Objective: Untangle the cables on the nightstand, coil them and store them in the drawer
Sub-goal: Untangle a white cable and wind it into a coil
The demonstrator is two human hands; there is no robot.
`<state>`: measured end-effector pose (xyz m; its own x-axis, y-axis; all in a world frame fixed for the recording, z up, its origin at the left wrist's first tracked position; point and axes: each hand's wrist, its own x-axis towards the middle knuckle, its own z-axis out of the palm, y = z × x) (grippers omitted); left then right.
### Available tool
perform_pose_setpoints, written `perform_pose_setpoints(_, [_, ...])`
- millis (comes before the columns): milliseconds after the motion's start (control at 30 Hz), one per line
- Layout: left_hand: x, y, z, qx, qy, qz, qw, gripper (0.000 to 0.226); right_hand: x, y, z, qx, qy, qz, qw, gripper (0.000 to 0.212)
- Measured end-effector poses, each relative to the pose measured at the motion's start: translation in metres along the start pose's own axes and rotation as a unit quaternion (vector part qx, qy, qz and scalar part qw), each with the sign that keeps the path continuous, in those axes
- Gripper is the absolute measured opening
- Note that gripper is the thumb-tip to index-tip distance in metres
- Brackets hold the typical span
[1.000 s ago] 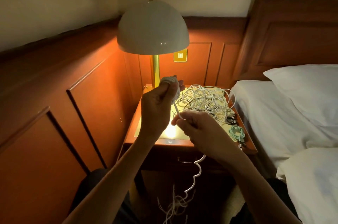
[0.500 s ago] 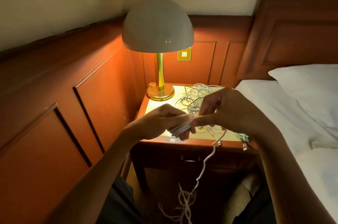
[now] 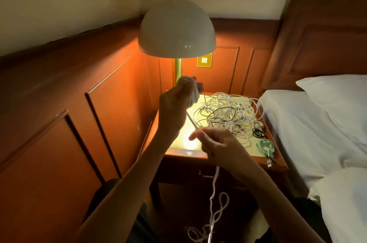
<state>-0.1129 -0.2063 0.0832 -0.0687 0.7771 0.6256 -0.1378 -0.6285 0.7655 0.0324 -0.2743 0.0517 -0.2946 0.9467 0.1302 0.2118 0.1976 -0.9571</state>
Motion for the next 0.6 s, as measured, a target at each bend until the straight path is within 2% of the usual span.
perform_pose_setpoints(33, [-0.004, -0.01, -0.003, 0.155, -0.045, 0.074, 0.984, 0.019, -0.002, -0.003, -0.006, -0.091, 0.012, -0.018, 0.996, 0.021])
perform_pose_setpoints(67, [-0.009, -0.021, -0.008, 0.256, -0.096, 0.137, 0.952, 0.016, -0.002, -0.007, -0.014, -0.183, 0.027, -0.037, 0.982, 0.019])
perform_pose_setpoints(100, [-0.014, -0.025, -0.011, 0.306, -0.147, 0.177, 0.924, 0.013, -0.002, -0.013, -0.023, -0.253, 0.046, -0.047, 0.965, 0.016])
perform_pose_setpoints(133, [-0.018, -0.025, -0.013, 0.311, -0.197, 0.181, 0.912, 0.012, -0.001, -0.019, -0.034, -0.293, 0.065, -0.053, 0.953, 0.014])
perform_pose_setpoints(167, [-0.021, -0.02, -0.014, 0.283, -0.25, 0.146, 0.915, 0.015, 0.0, -0.025, -0.044, -0.303, 0.081, -0.059, 0.948, 0.012])
perform_pose_setpoints(233, [-0.016, -0.004, -0.024, 0.172, -0.355, -0.02, 0.919, 0.024, 0.003, -0.033, -0.06, -0.263, 0.095, -0.071, 0.958, 0.015])
perform_pose_setpoints(300, [-0.006, 0.009, -0.035, 0.072, -0.424, -0.161, 0.888, 0.028, 0.005, -0.035, -0.065, -0.158, 0.077, -0.079, 0.981, 0.018])
perform_pose_setpoints(400, [-0.002, 0.018, -0.044, -0.126, -0.489, -0.242, 0.829, 0.034, 0.006, -0.027, -0.051, 0.01, 0.017, -0.093, 0.995, 0.015])
perform_pose_setpoints(467, [-0.009, 0.018, -0.044, -0.275, -0.488, -0.278, 0.78, 0.036, 0.007, -0.019, -0.033, 0.121, -0.01, -0.105, 0.987, 0.01])
perform_pose_setpoints(533, [-0.018, 0.014, -0.041, -0.357, -0.426, -0.3, 0.775, 0.034, 0.009, -0.014, -0.019, 0.204, 0.006, -0.099, 0.974, 0.019])
perform_pose_setpoints(600, [-0.026, 0.011, -0.036, -0.429, -0.385, -0.329, 0.748, 0.039, 0.008, -0.012, -0.012, 0.244, 0.042, -0.1, 0.964, 0.034])
